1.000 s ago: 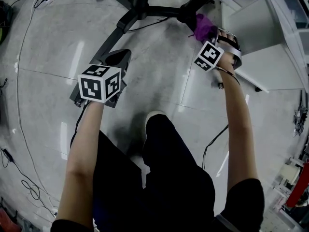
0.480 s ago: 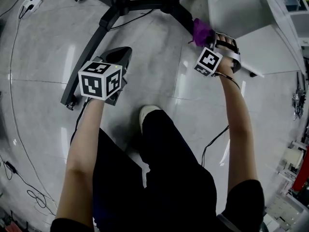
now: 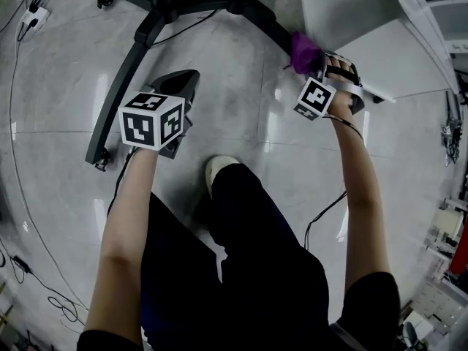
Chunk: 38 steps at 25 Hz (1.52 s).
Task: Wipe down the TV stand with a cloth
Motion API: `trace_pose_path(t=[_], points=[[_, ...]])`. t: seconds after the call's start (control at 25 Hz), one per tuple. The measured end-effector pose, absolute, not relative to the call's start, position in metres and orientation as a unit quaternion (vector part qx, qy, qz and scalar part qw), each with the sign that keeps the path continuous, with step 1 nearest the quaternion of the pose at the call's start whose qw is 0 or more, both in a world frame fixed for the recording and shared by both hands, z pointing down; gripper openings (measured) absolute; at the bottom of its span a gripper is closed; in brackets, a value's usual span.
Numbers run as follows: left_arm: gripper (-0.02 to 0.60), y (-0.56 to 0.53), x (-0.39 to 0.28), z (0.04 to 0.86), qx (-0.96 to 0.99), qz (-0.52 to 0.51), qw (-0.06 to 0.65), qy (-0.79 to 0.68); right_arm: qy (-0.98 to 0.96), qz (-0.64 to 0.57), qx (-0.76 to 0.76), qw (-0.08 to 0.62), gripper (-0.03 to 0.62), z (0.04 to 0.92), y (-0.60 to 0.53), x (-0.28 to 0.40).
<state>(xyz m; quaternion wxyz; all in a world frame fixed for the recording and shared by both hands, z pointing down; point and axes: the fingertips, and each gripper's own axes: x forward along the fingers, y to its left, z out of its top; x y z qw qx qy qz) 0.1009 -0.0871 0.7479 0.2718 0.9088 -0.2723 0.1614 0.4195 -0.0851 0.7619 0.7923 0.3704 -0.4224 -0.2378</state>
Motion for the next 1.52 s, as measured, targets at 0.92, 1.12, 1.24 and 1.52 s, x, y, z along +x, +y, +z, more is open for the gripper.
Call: trace_pose_path(t=[0.92, 1.12, 1.24, 1.52], points=[[0.006, -0.081, 0.115, 0.752, 0.913, 0.166, 0.275, -0.251, -0.403, -0.191, 0.373, 0.813, 0.067, 0.768, -0.006, 0.468], [0.006, -0.082, 0.111, 0.751, 0.913, 0.166, 0.273, -0.253, -0.399, -0.173, 0.383, 0.815, 0.067, 0.770, 0.012, 0.480], [0.006, -0.084, 0.107, 0.754, 0.911, 0.169, 0.275, -0.256, -0.397, -0.168, 0.387, 0.815, 0.067, 0.770, 0.018, 0.484], [0.006, -0.084, 0.102, 0.755, 0.911, 0.171, 0.274, -0.257, -0.400, -0.133, 0.423, 0.802, 0.067, 0.770, 0.035, 0.493]])
